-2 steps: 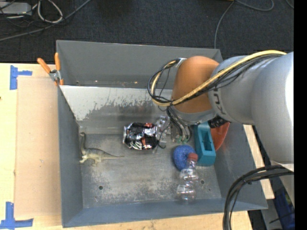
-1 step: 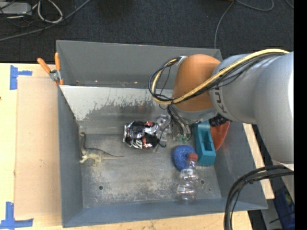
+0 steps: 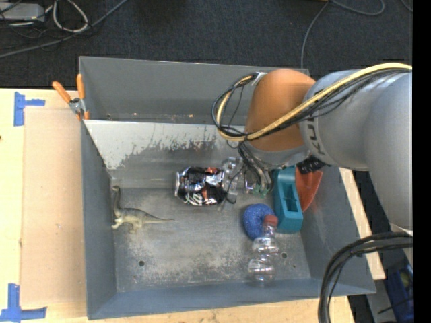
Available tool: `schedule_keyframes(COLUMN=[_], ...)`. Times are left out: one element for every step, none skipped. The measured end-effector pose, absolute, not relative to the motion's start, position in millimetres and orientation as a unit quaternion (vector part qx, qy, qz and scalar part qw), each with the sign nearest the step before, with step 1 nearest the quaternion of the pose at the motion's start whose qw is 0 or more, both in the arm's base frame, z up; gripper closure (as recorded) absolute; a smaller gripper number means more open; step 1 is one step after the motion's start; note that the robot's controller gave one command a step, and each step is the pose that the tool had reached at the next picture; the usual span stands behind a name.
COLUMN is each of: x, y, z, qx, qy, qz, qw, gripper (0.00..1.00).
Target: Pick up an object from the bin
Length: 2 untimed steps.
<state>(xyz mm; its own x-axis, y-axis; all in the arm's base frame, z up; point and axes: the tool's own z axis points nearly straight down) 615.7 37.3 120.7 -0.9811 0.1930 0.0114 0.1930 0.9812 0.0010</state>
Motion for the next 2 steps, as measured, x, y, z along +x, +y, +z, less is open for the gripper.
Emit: schedule_keyframes(x=[615.3, 616.4], y=[37.2, 37.2], z=[144.2, 167.5], qx=[-0.097, -0.097], qy=[-0.995, -0.995], qz=[-0.001, -0.001], qw=[0.007, 0.005], gripper=[1.00, 1.00])
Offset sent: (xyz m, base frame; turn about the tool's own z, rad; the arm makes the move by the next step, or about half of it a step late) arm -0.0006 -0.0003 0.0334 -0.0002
